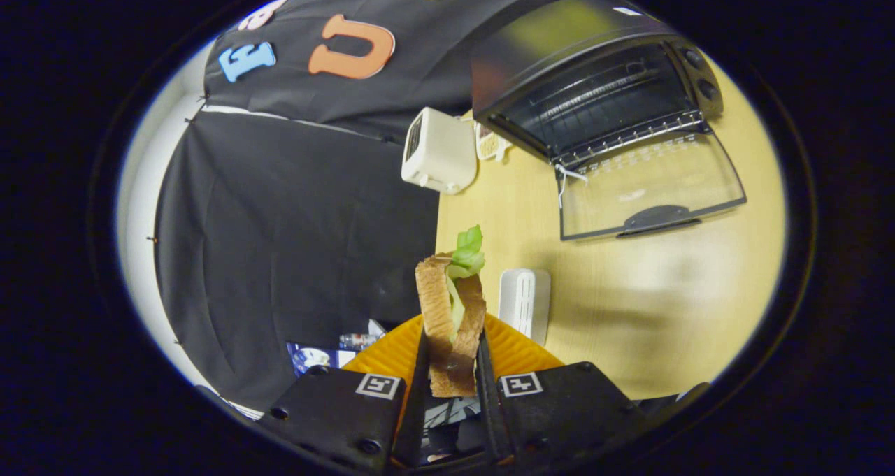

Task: Open the toaster oven, put the food inside, and close the toaster oven door.

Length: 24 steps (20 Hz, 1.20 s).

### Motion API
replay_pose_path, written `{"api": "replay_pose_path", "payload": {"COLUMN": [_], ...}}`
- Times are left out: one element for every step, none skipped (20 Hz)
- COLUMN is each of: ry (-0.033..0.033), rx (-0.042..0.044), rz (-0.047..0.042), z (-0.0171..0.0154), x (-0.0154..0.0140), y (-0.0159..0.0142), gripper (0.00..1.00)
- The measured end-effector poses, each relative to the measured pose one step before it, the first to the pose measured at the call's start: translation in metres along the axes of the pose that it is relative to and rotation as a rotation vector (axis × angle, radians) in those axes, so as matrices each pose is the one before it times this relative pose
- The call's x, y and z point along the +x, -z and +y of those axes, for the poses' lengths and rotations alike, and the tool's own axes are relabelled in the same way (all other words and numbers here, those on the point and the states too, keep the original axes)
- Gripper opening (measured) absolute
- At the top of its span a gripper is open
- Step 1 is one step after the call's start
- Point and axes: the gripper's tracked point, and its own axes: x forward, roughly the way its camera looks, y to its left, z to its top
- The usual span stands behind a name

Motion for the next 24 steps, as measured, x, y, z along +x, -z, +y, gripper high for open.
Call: {"api": "replay_pose_path", "payload": {"ry": [-0.00307, 0.00241, 0.00962, 0.00835, 0.00375, -0.0046, -0.00668, -0.00472, -0.00342, -0.00965, -0.00947, -0.00193, -0.00494, -0.0107, -0.01401, -0.00383, 0.01212, 0.00369, -0.01326, -0.02239, -0.02425, -0.01241, -0.00595, 0.0016], "rx": [0.01637, 0.01649, 0.01876, 0.01886, 0.02979, 0.03573, 0.04161, 0.03005, 0.03139, 0.03299, 0.02613, 0.02448, 0.02035, 0.02031, 0.01174, -0.00008, 0.00539, 0.01203, 0.02443, 0.03016, 0.02538, 0.02221, 0.02404, 0.02047], "rz": [-0.03521, -0.03713, -0.03976, -0.03996, -0.05105, -0.04737, -0.04655, -0.04048, -0.04535, -0.05132, -0.04492, -0.03812, -0.04235, -0.03786, -0.04083, -0.03836, -0.03636, -0.0261, -0.02076, -0.02589, -0.02723, -0.02063, -0.02771, -0.02404], "z": [-0.00068, -0.00511, -0.00675, -0.0074, -0.00966, -0.00788, -0.00417, -0.00638, -0.00789, -0.0065, -0.00602, -0.00802, -0.0062, -0.00445, -0.00321, -0.00474, -0.00748, -0.00714, -0.00155, -0.00144, -0.00065, -0.00095, -0.00237, -0.00307], "x": [-0.01083, -0.00669, -0.00383, -0.00251, -0.0025, -0.00103, 0.00134, 0.00409, 0.00421, 0.00584, 0.0061, 0.00686, 0.01011, 0.01003, 0.00869, 0.01094, 0.01246, 0.01208, 0.00936, 0.00836, 0.00809, 0.00663, 0.00811, 0.00657], "y": [-0.01061, -0.01191, -0.00936, -0.00834, -0.00831, -0.01163, -0.01112, -0.01087, -0.01059, -0.01402, -0.01235, -0.00951, -0.00986, -0.00874, -0.00865, -0.00655, -0.00522, -0.00369, -0.0001, -0.00076, -0.00276, -0.00078, -0.00336, -0.00264], "gripper": [0.39, 0.39, 0.39, 0.39, 0.39, 0.39, 0.39, 0.39, 0.39, 0.39, 0.38, 0.39, 0.38, 0.38, 0.38, 0.38, 0.38, 0.38, 0.38, 0.38, 0.38, 0.38, 0.39, 0.38]}}
